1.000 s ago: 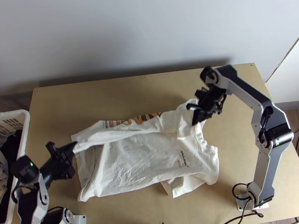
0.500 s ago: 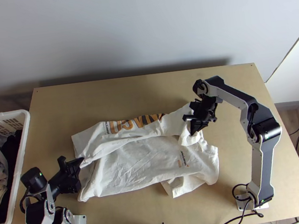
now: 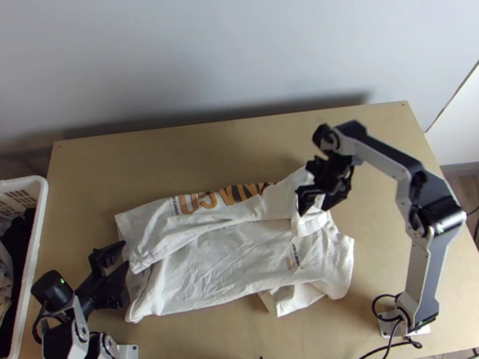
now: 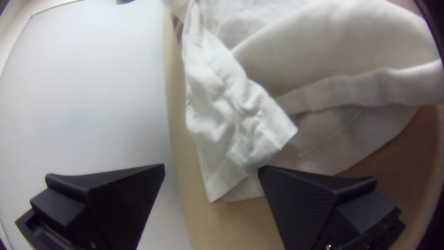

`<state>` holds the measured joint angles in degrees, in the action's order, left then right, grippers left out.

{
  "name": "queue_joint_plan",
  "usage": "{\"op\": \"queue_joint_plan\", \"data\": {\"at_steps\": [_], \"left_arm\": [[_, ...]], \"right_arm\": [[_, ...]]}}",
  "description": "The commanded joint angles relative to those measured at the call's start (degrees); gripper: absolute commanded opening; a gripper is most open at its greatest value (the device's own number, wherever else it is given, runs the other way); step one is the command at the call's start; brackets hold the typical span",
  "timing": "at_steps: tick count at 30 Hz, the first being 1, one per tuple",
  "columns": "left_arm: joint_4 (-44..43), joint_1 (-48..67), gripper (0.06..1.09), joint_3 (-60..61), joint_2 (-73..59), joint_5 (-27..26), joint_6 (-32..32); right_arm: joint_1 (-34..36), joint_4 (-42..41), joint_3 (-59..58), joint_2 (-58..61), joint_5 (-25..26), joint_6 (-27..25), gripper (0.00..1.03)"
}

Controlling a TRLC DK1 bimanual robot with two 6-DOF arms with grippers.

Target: Fold the t-shirt

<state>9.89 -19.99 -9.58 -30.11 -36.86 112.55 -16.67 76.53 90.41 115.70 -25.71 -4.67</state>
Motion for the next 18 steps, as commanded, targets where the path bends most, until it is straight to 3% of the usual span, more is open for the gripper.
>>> {"op": "queue_joint_plan", "data": {"at_steps": [1, 11, 13, 15, 18], "left_arm": [[-5.94, -3.48, 1.04, -4.3, -5.84, -0.05, -0.32], [-5.5, -5.85, 1.04, -9.49, -5.14, -0.32, -0.49], [-4.79, -5.76, 1.04, -11.6, -3.73, -0.49, -4.18], [2.24, -4.88, 1.04, -15.2, -0.48, -1.46, -10.6], [13.49, -3.65, 1.04, -17.49, 5.23, -3.48, -15.08]], "right_arm": [[4.27, 3.8, 5.48, -5.13, -0.39, -1.31, 0.99], [6.65, 5.56, 6.53, -11.37, -0.3, -0.34, 0.99], [5.86, 5.65, 4.95, -13.13, -0.48, 1.06, 0.99], [3.83, 6.09, 1.17, -15.94, -1.0, 1.06, 0.99], [0.58, 5.91, -4.19, -18.4, -1.0, 0.54, 0.99]]}}
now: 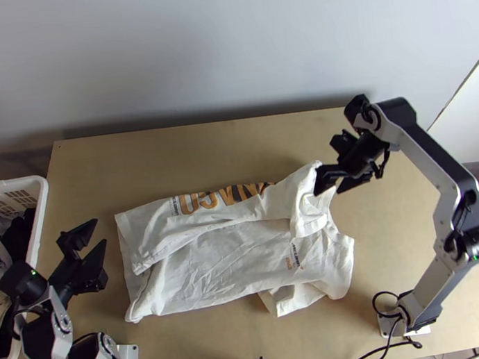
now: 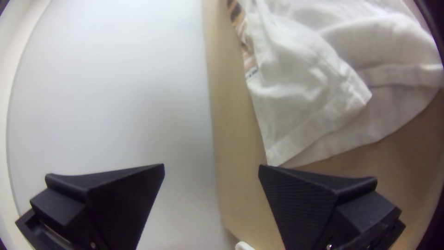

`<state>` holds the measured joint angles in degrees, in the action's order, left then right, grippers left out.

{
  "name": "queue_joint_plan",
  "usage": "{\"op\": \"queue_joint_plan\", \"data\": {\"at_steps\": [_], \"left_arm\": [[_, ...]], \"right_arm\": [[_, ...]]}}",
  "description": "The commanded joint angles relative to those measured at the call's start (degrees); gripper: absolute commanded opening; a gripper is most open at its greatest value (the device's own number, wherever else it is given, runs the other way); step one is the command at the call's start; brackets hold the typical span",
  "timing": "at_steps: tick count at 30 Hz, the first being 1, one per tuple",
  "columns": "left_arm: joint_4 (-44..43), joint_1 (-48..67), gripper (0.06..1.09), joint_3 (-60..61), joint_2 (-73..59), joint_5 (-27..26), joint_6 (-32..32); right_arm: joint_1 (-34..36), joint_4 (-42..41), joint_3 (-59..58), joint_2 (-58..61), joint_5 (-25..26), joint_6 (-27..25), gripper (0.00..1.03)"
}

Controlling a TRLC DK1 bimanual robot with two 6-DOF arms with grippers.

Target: Fold the t-shirt

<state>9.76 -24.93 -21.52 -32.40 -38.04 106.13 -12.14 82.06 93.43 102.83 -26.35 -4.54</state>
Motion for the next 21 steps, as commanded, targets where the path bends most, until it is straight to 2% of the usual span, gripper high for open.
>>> {"op": "queue_joint_plan", "data": {"at_steps": [1, 8, 10, 16, 21], "left_arm": [[15.9, 1.72, 1.04, -4.85, 9.46, -2.65, -8.66], [37.7, 9.55, 1.04, 0.16, 31.44, -2.56, -9.1], [43.68, 11.22, 1.04, -0.98, 32.49, -2.3, -8.74], [44.65, 12.71, 1.04, -1.42, 32.49, -2.39, -8.57], [42.89, 16.58, 1.04, -2.39, 29.41, -2.21, -8.48]], "right_arm": [[-4.21, 0.29, -8.09, -5.36, -0.37, 0.58, 0.99], [-5.09, -0.5, -16.35, -4.21, -0.46, 1.2, 0.99], [-3.42, -0.68, -17.05, -4.21, -0.37, 1.11, 0.98], [2.03, -0.68, -14.24, -3.95, -0.19, 0.67, 0.98], [1.07, -0.68, -12.13, -3.07, -0.28, 1.2, 0.98]]}}
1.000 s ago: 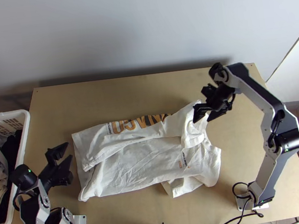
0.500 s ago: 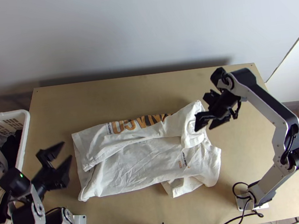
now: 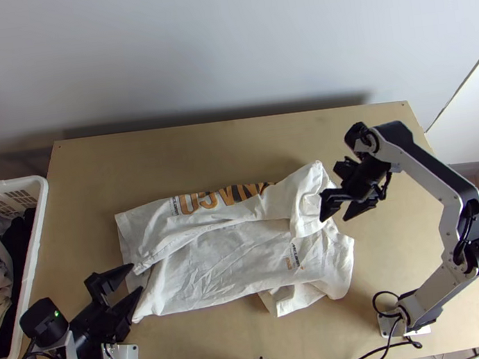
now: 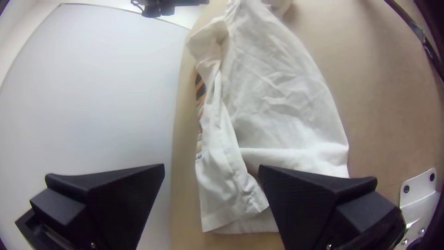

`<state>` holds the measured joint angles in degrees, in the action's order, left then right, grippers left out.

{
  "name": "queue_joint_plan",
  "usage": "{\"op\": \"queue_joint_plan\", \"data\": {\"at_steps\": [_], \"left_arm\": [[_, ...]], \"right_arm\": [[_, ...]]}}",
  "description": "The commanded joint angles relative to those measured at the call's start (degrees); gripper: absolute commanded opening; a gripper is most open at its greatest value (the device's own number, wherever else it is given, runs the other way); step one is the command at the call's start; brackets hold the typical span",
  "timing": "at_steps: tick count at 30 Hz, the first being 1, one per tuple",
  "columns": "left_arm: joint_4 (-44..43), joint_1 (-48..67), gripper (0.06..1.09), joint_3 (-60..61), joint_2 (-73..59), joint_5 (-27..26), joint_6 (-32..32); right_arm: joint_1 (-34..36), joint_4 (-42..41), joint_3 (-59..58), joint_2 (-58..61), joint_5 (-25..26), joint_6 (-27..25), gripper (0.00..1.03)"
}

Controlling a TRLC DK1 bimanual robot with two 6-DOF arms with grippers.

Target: Fold the t-shirt

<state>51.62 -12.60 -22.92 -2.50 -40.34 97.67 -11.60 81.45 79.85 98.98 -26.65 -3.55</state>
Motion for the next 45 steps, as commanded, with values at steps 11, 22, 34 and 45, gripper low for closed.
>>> {"op": "queue_joint_plan", "data": {"at_steps": [11, 22, 34, 45], "left_arm": [[-5.82, 1.53, 1.04, -3.01, -8.4, 3.51, -3.1], [-41.6, 3.11, 1.04, 5.34, -10.33, 10.19, -47.22], [-61.2, 22.44, 1.04, 8.06, -24.39, 32.16, -49.77], [-57.94, 18.84, 1.04, 9.21, -18.77, 32.25, -45.28]], "right_arm": [[-0.89, -0.41, 3.38, 3.68, -0.15, 1.18, 0.98], [-1.85, -14.74, 7.51, 5.43, 0.11, 13.83, 0.98], [-12.57, -8.85, 32.12, 19.85, -11.93, 18.32, 0.96], [-22.77, 2.13, 31.24, 31.63, -12.98, 7.77, 0.76]]}}
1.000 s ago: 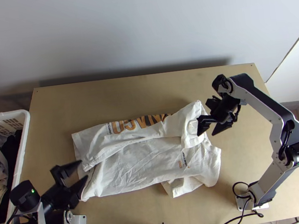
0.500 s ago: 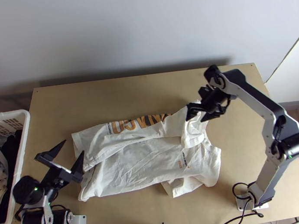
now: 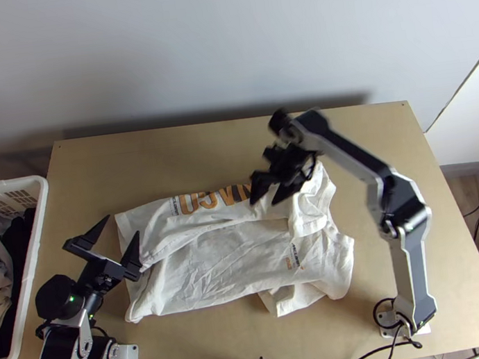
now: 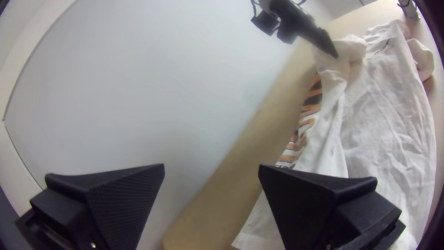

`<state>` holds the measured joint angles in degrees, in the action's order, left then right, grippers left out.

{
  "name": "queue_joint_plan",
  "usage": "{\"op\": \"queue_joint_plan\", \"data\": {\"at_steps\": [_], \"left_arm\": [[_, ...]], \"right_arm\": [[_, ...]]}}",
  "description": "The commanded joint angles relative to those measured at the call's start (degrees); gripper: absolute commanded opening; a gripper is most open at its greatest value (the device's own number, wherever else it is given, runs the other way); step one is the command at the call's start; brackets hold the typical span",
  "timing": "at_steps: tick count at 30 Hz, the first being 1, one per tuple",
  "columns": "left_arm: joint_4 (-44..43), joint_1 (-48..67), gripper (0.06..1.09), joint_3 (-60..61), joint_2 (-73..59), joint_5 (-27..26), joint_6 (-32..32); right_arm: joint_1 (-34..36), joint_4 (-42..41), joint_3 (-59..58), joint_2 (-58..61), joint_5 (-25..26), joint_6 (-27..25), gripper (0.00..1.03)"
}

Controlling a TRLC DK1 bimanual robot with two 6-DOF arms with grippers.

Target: Fold the t-shirt

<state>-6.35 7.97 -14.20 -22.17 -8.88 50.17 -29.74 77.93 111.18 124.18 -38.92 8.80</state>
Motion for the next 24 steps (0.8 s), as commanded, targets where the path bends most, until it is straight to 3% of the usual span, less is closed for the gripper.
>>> {"op": "queue_joint_plan", "data": {"at_steps": [1, 2, 3, 8, 12, 18, 24], "left_arm": [[0.02, -1.99, 1.04, 0.49, 0.9, 0.8, 2.56], [0.02, -2.43, 1.04, 0.57, 0.99, 0.8, 3.09], [0.02, -2.69, 1.04, 0.66, 1.08, 0.8, 3.44], [-1.3, -2.78, 1.04, 1.63, 1.87, 0.8, 4.58], [-2.09, -2.69, 1.04, 2.42, 1.96, 0.8, 4.67], [-3.14, -3.84, 1.04, 2.95, 2.05, 0.8, 7.13], [-3.14, -5.42, 1.04, 3.12, 2.22, 0.8, 8.71]], "right_arm": [[-4.8, 5.39, -0.43, 6.69, -0.37, -5.02, 0.62], [-5.33, 4.25, -1.31, 6.69, 1.47, -6.78, 0.27], [-6.04, 2.05, -1.58, 6.6, 3.41, -8.09, 0.06], [-6.74, -0.76, -1.93, 7.13, 14.39, -10.82, 0.03], [-4.8, -8.94, -5.62, 8.45, 21.95, -9.15, 0.03], [1.08, -13.42, -3.69, 11.87, 27.31, -4.4, 0.03], [12.6, -13.24, 10.47, 14.77, 30.74, -3.08, 0.03]]}}
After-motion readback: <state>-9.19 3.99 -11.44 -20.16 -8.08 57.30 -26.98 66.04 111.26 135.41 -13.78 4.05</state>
